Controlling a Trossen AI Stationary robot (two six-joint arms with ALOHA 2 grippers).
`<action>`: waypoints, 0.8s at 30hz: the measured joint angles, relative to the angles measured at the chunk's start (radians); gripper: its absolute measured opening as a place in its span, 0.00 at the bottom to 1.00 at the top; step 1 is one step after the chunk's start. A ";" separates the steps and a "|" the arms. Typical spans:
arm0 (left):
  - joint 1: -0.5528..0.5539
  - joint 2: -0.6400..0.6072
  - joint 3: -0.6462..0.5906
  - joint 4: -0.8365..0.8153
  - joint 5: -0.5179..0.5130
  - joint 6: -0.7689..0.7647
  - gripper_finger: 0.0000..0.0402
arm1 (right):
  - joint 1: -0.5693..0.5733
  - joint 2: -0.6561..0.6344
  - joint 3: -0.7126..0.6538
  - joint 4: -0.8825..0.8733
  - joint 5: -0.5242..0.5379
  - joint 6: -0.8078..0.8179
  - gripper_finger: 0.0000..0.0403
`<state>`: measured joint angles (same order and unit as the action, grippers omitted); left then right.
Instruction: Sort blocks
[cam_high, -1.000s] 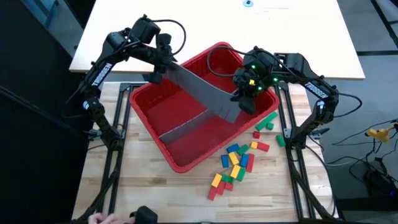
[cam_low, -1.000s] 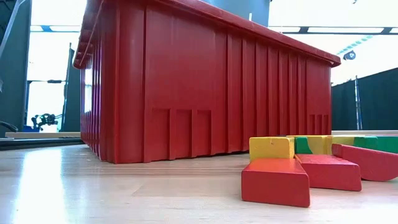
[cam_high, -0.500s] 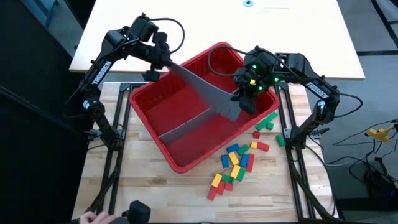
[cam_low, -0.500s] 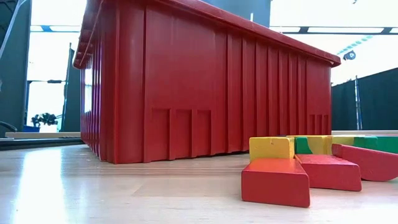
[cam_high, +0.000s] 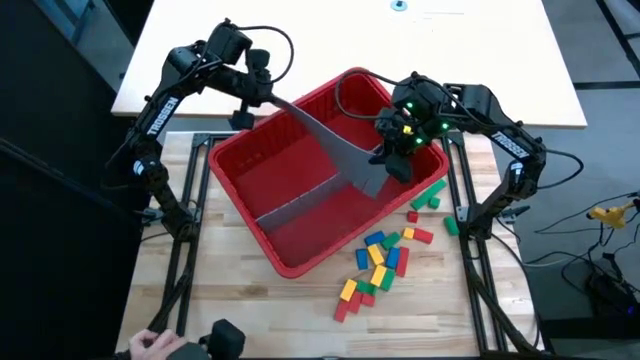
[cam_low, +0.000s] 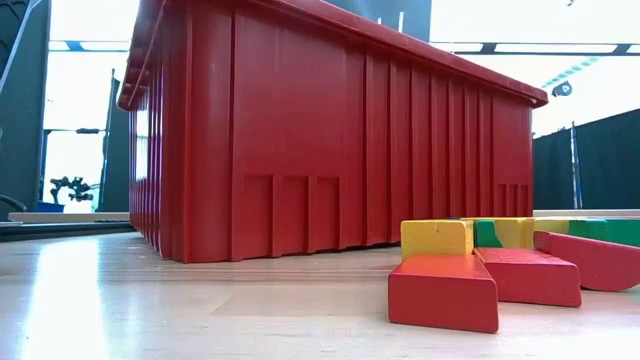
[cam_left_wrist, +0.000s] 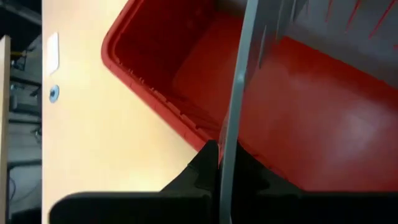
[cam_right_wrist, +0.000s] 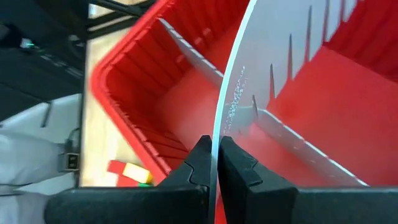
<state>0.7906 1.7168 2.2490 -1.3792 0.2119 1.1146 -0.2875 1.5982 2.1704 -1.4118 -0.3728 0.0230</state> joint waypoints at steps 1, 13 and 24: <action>0.000 0.000 0.000 0.000 0.012 0.005 0.00 | 0.000 0.000 0.000 0.005 -0.014 0.004 0.00; 0.002 0.000 0.000 -0.001 0.116 0.065 0.00 | 0.007 -0.002 0.000 0.034 -0.091 -0.007 0.00; -0.009 0.001 0.000 -0.001 0.246 0.089 0.00 | 0.013 -0.004 0.000 0.036 -0.151 -0.036 0.00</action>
<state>0.7815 1.7176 2.2490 -1.3807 0.4580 1.2037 -0.2746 1.5937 2.1704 -1.3758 -0.5241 -0.0133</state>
